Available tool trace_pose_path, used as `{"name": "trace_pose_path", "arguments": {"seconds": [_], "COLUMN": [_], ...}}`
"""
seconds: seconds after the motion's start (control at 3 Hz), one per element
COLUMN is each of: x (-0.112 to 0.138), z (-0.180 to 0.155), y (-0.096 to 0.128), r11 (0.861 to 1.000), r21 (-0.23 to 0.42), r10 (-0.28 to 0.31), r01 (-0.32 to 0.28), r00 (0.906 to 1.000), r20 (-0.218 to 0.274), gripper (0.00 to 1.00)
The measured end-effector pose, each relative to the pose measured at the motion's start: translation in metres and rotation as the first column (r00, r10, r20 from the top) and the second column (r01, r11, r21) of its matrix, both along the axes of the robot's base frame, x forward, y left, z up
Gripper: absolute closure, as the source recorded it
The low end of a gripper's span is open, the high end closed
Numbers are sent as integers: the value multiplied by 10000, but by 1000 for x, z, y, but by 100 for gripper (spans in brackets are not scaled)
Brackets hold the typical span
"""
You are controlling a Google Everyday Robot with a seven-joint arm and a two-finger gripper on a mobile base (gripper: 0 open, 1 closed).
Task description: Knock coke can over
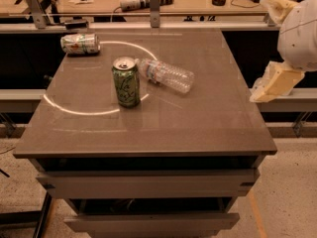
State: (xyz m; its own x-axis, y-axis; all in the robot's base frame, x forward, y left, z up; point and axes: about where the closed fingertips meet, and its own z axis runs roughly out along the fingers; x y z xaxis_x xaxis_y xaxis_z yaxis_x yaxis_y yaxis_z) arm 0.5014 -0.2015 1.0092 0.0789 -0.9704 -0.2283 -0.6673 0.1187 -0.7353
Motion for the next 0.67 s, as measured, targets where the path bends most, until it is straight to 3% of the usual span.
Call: {"name": "trace_pose_path", "arguments": {"seconds": [0.67], "x": [23], "z": [13], "y": [42], "r11": [9931], "r21": [-988], "r10": [588], "r01": [-631], "r00": [9972], "r20": [-463], "gripper": [0]}}
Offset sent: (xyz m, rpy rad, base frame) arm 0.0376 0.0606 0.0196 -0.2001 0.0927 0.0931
